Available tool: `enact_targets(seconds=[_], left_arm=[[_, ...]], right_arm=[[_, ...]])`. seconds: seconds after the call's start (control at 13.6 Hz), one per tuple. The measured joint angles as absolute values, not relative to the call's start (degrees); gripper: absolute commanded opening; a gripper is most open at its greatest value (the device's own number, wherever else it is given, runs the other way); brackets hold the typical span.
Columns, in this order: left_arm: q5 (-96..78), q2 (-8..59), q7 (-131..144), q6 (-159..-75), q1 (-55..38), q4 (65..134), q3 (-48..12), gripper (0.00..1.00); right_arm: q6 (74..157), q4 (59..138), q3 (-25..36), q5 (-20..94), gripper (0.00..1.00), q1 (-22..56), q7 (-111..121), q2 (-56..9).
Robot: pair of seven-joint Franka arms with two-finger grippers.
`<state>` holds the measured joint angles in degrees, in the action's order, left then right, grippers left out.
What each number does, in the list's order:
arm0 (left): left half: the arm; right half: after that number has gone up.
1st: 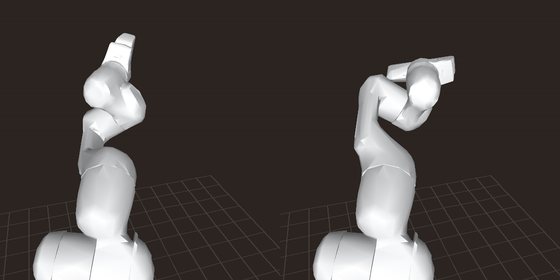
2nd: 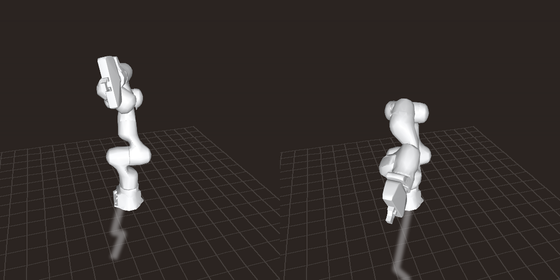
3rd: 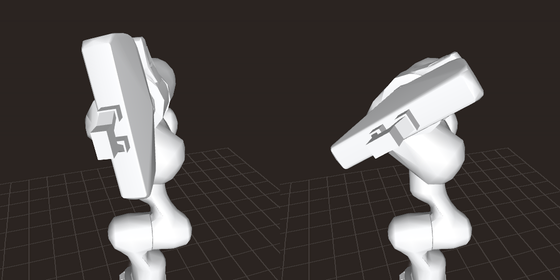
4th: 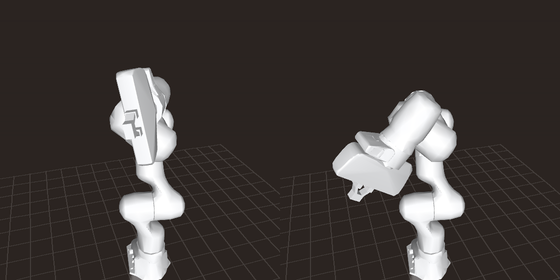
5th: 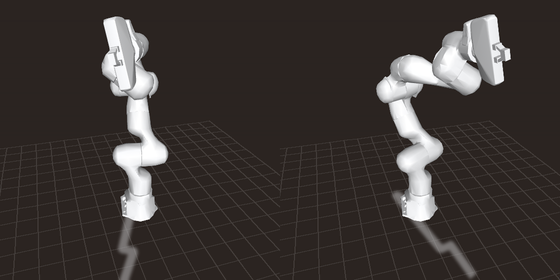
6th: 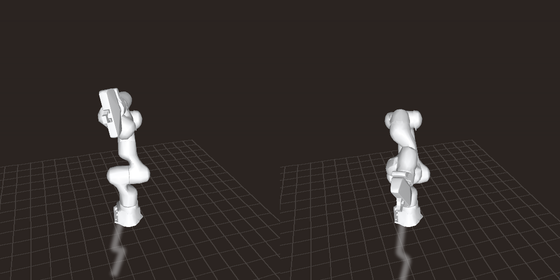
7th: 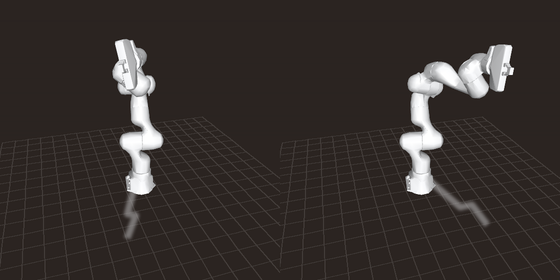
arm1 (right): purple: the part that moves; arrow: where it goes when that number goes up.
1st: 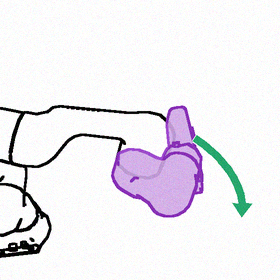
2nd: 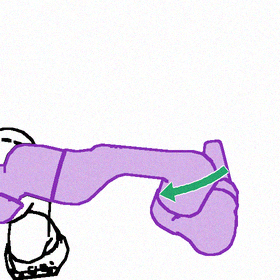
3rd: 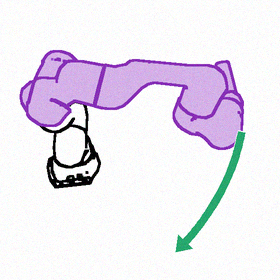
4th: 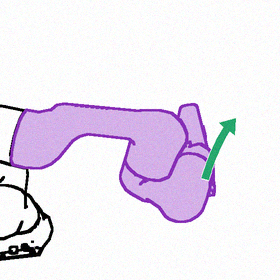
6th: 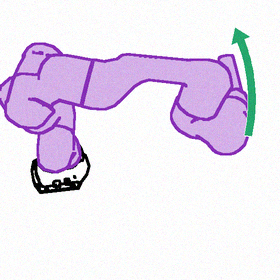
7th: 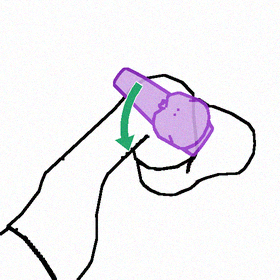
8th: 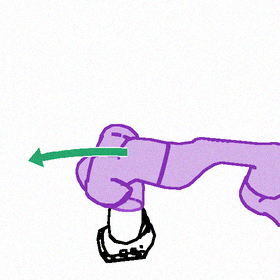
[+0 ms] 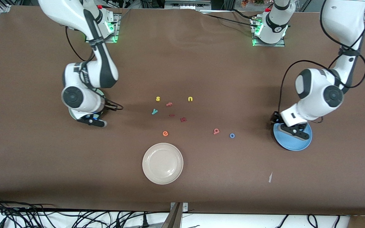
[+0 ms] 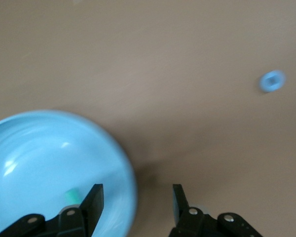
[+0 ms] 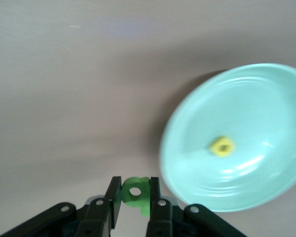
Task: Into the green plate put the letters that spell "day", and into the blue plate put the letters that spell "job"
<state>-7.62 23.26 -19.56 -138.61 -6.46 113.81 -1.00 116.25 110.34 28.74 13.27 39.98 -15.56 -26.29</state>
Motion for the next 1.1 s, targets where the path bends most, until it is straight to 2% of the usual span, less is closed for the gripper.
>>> enact_targets(seconds=[0.07,0.15,0.22,0.29,0.37,0.66,0.88,1.1], left_arm=[[-8.6,23.9,-15.8,-139.2,-9.5,112.9,-1.0,0.65],[-9.2,24.9,-11.8,-140.2,-12.6,111.8,-1.1,0.65],[-9.2,26.6,-7.9,-141.7,-15.4,110.5,-1.1,0.65],[-9.2,28.7,-4.7,-143.6,-17.8,109.1,-1.2,0.65],[-9.2,31.1,-2.4,-145.6,-19.6,107.7,-1.1,0.65],[-9.2,38.3,-0.3,-150.5,-21.3,103.4,-0.3,0.65],[-9.2,39.5,-0.3,-150.5,-21.1,101.5,0.7,0.65],[-9.2,40.3,-0.3,-150.5,-21.8,101.1,0.6,0.65]], right_arm=[[115.4,111.3,30.8,13.3,0.08,39.9,-12.2,-26.3],[115.3,113.1,32.6,14.1,0.21,39.9,-8.7,-26.3],[115.5,115.4,34.2,15.5,0.51,39.8,-5.5,-26.3],[115.7,117.4,35.5,16.4,0.94,39.7,-3.0,-26.3],[115.7,118.8,36.4,16.8,0.99,39.5,-1.6,-26.3],[114.7,118.3,36.6,17.6,1.00,38.7,-1.0,-26.0],[112.6,113.9,35.4,22.4,0.99,39.7,-1.1,-25.7],[112.3,109.3,31.1,24.6,1.00,41.1,-8.6,-25.9]])
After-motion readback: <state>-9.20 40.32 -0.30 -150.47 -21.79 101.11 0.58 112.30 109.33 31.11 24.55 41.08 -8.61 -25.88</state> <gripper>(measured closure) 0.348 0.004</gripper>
